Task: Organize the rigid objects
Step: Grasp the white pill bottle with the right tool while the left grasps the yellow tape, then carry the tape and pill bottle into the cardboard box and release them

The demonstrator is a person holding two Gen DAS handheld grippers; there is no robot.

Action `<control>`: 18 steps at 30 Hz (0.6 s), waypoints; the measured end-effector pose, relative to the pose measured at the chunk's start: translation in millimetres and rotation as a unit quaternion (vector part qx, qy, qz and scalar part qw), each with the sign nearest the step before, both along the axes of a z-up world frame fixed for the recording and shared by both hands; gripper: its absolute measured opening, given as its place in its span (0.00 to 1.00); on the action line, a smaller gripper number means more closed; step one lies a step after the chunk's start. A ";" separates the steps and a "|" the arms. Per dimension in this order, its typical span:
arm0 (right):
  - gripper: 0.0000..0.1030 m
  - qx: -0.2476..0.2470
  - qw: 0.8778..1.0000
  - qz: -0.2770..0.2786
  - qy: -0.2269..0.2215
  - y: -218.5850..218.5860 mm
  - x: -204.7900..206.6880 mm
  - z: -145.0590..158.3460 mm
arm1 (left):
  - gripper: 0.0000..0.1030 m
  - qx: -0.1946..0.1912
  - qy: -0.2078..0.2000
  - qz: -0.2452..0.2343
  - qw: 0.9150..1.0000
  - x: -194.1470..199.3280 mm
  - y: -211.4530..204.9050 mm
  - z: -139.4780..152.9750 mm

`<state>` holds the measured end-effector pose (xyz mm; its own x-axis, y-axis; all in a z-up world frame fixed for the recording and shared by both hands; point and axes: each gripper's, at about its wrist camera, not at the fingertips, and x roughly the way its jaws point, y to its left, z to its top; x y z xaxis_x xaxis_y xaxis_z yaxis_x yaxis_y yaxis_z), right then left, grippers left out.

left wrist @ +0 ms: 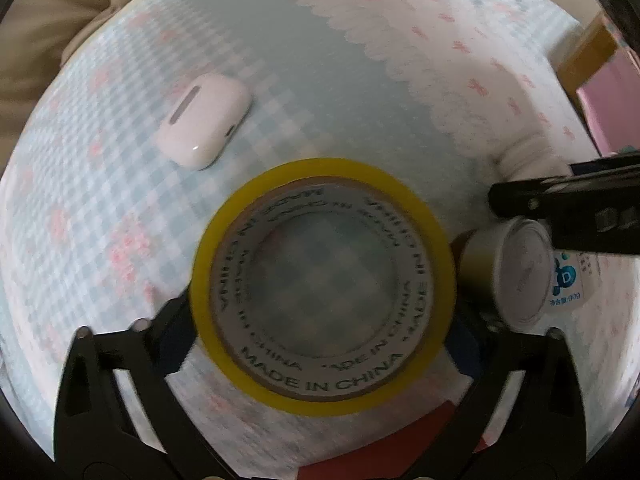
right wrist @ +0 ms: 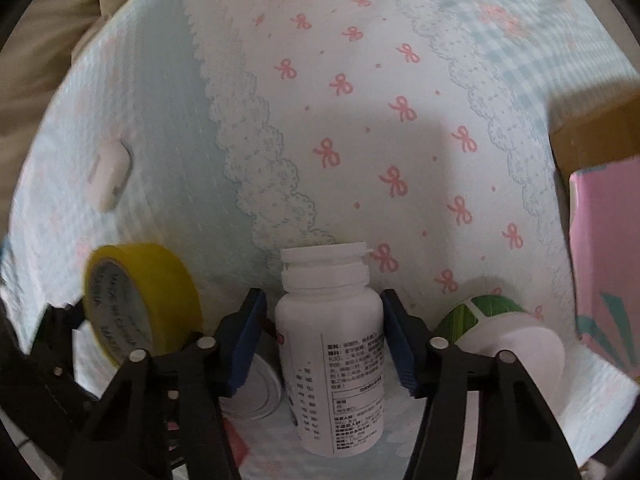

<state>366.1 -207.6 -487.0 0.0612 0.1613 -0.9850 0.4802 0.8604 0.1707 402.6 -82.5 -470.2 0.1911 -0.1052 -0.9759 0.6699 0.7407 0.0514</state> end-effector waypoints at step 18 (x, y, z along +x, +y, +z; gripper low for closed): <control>0.45 -0.007 0.999 0.008 -0.046 0.0 -34.6 28.6 | 0.93 -0.004 -0.050 0.016 0.999 -35.5 17.0 56.6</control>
<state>331.6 -207.6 -458.4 0.1492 0.1495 -0.9774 0.4495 0.8702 0.2017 367.1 -65.5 -413.5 0.2909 -0.1051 -0.9510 0.6375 0.7624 0.1108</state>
